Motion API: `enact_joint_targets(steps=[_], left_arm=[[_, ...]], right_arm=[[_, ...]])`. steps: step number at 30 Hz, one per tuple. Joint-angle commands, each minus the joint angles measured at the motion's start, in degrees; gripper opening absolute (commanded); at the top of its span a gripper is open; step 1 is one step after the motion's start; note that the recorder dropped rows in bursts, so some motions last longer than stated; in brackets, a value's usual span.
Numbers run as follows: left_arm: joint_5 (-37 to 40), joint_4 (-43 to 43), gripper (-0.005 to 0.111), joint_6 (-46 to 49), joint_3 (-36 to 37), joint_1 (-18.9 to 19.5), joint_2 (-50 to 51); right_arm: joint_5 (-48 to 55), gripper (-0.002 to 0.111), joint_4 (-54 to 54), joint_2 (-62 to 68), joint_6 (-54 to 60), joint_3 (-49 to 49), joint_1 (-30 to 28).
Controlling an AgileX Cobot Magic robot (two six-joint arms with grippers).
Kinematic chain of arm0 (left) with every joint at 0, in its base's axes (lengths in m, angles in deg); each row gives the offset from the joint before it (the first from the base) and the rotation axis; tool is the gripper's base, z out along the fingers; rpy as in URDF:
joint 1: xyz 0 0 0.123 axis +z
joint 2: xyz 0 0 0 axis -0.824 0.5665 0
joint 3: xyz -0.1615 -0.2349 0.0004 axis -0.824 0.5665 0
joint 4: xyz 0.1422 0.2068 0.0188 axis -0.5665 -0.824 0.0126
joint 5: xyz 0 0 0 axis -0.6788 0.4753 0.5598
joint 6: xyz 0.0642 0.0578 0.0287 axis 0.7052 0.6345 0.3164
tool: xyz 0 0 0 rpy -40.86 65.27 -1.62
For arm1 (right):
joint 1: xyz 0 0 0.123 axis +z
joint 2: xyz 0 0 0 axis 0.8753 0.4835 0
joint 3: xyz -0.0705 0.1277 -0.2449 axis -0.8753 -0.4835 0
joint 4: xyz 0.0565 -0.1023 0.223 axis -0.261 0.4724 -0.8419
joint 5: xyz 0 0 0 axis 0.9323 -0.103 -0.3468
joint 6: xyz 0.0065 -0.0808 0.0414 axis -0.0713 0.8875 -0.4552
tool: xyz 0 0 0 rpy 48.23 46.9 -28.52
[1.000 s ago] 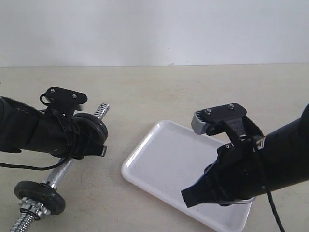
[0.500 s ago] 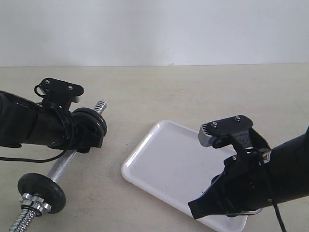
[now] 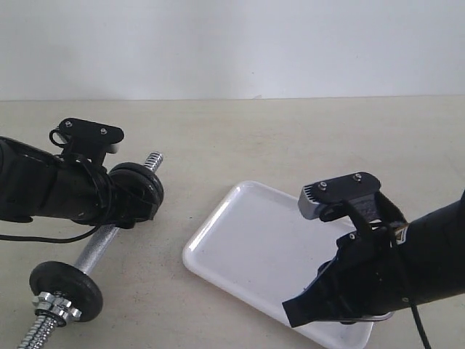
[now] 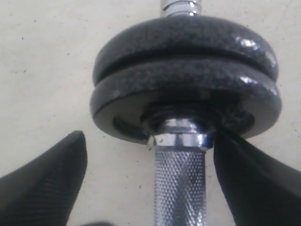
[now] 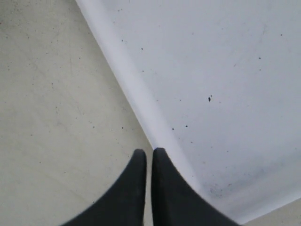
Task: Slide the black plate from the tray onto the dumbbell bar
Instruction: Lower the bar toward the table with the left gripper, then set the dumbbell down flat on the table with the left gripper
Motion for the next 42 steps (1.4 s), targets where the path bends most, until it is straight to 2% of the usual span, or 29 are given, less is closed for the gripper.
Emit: enact_joint_targets(steps=[1,19,37,42], left_arm=[[-0.47,0.37,0.068,-0.78,-0.22,-0.04,-0.37],[10.09,4.25,0.068,-1.22,-0.22,-0.04,-2.03],[9.82,0.98,0.063,-0.41,-0.22,-0.04,-3.68],[4.86,0.98,0.063,-0.3,0.75,-0.04,-2.3]], right_arm=[[-0.86,0.0,0.07,-0.15,0.44,-0.19,0.09],[-0.6,0.0,0.07,-0.15,0.44,-0.19,0.09],[-0.37,0.0,0.07,-0.15,0.6,-0.19,0.09],[0.39,0.0,0.07,-0.15,0.6,-0.19,0.09]])
